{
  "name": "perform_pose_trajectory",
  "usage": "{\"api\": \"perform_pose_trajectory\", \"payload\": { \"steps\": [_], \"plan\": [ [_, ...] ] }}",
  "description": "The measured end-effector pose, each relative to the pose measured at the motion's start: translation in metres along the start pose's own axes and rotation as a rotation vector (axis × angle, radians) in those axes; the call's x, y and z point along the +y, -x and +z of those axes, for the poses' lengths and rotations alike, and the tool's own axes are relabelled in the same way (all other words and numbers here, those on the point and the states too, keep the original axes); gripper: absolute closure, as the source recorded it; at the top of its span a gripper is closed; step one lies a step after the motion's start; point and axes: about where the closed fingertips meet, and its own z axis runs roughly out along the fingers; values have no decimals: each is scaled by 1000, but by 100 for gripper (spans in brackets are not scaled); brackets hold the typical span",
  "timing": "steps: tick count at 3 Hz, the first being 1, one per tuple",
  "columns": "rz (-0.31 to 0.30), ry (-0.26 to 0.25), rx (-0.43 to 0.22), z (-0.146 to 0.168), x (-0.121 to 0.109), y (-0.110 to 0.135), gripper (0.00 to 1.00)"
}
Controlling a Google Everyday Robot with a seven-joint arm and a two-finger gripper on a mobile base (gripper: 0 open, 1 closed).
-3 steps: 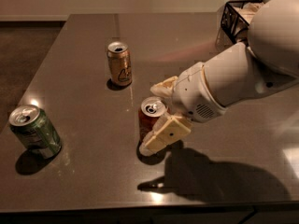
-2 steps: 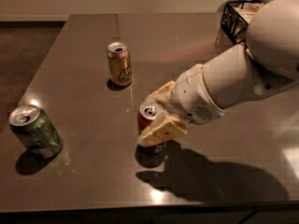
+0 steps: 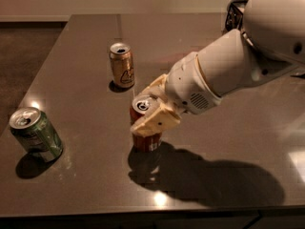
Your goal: Move coke can near green can
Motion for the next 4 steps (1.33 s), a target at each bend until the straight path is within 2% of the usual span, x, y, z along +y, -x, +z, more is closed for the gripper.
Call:
{"api": "perform_pose_trajectory", "payload": {
  "steps": [1, 2, 4],
  "plan": [
    [-29, 27, -29, 8, 0, 25, 100],
    [-42, 41, -73, 15, 0, 50, 100],
    [-62, 57, -103, 37, 12, 80, 100]
  ]
}}
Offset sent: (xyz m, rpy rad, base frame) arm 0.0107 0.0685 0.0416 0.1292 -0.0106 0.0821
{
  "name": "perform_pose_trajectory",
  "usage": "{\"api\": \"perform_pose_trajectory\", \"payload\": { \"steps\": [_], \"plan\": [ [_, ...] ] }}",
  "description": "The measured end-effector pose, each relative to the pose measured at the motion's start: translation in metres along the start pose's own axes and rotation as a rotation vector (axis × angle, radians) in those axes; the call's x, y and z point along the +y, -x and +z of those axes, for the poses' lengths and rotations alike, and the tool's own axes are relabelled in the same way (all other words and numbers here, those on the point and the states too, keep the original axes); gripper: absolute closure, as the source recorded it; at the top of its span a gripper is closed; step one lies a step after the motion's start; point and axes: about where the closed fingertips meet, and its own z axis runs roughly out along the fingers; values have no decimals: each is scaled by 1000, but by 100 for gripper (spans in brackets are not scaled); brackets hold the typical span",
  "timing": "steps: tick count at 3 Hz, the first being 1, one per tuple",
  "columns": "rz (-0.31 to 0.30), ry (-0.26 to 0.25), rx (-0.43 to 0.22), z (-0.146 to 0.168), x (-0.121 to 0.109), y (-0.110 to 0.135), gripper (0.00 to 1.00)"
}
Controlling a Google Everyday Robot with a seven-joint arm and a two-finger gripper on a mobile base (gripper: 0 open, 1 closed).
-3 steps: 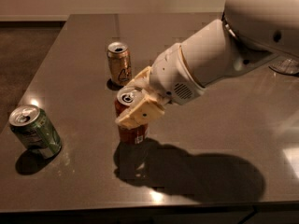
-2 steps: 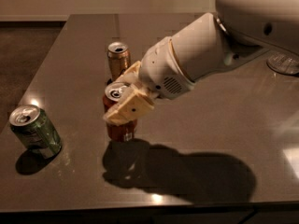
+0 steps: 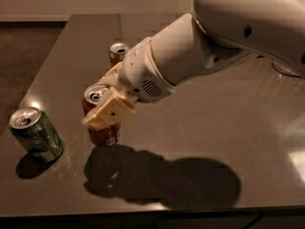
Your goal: Move coke can near green can
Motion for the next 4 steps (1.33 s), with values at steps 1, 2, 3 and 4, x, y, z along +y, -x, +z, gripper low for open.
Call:
{"api": "perform_pose_trajectory", "payload": {
  "steps": [1, 2, 3, 4],
  "plan": [
    [-18, 4, 5, 17, 5, 10, 100],
    [-34, 12, 11, 32, 9, 15, 100],
    [-57, 18, 19, 47, 13, 17, 82],
    [-74, 23, 40, 60, 18, 14, 59]
  ]
}}
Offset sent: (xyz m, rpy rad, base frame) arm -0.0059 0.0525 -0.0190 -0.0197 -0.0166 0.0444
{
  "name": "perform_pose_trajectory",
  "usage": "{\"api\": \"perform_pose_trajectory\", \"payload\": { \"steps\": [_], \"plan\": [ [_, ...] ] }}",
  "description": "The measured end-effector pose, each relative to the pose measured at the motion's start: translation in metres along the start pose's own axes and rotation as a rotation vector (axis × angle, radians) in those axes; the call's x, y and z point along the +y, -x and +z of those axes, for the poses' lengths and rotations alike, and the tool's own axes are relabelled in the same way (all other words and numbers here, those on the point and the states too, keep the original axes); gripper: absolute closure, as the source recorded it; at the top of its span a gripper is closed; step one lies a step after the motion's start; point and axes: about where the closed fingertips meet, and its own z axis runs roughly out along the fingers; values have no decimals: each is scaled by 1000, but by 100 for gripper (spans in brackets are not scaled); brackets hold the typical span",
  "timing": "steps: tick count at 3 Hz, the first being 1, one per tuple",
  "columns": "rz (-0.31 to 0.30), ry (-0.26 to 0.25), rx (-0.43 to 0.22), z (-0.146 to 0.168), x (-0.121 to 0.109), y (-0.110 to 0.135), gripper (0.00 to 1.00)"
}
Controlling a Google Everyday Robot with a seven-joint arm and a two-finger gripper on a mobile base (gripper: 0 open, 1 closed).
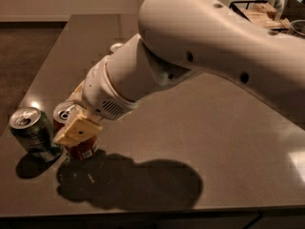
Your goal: Move coke can near green can
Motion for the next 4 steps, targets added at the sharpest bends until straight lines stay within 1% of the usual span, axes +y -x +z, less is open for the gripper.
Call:
{"api": "perform_pose_trajectory", "payload": {
  "steps": [1, 2, 3, 4],
  "plan": [
    [-5, 9, 21, 14, 14, -2, 27],
    [-7, 13, 28, 19, 20, -2, 5],
    [-8, 14, 31, 21, 22, -2, 0],
    [-8, 14, 31, 21, 22, -2, 0]
  ]
}}
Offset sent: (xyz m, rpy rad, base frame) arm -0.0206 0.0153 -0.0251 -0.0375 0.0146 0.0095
